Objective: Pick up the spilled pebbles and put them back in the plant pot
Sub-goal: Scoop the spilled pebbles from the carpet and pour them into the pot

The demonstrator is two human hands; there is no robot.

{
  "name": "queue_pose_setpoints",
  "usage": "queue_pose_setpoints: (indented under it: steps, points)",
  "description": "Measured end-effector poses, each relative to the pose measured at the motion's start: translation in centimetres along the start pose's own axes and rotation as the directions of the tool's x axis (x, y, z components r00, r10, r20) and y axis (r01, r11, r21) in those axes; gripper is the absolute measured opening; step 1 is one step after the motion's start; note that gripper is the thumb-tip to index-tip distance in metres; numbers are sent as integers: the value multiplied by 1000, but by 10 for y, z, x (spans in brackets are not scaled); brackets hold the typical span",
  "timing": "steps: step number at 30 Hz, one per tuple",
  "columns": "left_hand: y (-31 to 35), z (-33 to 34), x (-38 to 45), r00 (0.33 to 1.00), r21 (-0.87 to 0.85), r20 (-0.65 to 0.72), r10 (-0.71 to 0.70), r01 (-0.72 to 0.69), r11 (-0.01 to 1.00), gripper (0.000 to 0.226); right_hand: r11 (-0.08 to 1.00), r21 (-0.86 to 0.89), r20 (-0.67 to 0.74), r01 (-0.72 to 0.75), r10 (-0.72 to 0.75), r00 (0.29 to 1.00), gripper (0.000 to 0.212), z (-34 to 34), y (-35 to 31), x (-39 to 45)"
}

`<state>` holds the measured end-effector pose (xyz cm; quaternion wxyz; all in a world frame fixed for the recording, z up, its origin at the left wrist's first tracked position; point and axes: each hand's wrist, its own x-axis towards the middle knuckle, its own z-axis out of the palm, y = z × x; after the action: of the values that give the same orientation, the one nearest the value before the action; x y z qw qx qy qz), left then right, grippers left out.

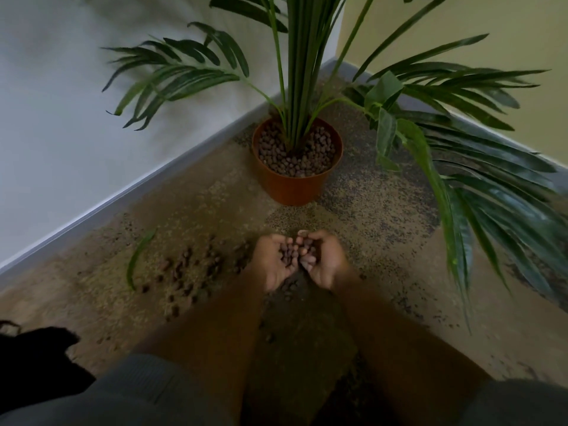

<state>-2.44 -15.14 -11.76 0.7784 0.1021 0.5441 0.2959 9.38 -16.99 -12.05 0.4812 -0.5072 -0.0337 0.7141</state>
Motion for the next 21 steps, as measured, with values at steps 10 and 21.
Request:
queue_pose_setpoints:
  steps: [10,21]
  points:
    - [40,36,-16,960,-571,-178,218,-281,772,37,878,443,-7,184,-202,979,37,76,-16,-20]
    - [124,98,-60,907,-413,-77,413,-406,815,41,833,461,20,305,-353,935,51,124,-105,-36]
